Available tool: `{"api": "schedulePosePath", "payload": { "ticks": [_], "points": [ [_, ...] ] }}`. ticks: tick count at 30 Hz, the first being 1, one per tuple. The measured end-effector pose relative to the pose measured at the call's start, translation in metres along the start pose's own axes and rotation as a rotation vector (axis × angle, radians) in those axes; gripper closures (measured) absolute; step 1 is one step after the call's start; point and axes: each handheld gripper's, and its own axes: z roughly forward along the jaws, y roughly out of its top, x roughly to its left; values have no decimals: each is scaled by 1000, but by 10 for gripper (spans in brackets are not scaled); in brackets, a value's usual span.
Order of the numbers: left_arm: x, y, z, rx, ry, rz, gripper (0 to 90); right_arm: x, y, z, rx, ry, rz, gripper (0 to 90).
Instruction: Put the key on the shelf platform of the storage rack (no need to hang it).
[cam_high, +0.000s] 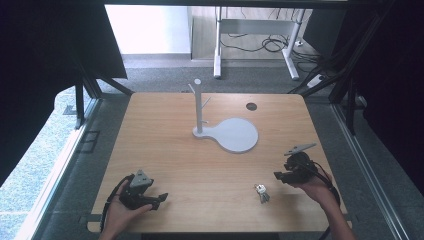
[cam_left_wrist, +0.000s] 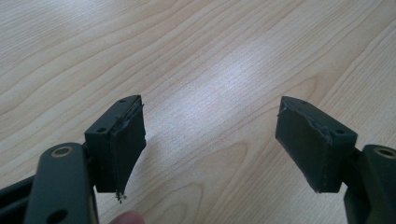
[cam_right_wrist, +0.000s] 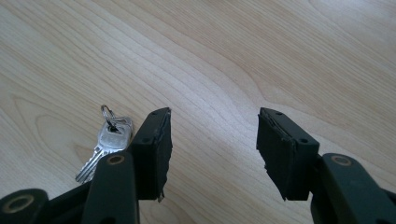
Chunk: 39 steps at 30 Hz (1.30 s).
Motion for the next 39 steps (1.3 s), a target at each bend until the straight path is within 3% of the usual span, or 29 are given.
{"api": "schedulePosePath", "payload": {
  "ticks": [24, 39],
  "points": [
    [-1, 0, 1, 8, -5, 9, 244, 25, 35, 3, 49, 40, -100, 459],
    [-1, 1, 0, 1, -5, 11, 245, 38, 47, 13, 88, 48, -131, 460]
  ]
}}
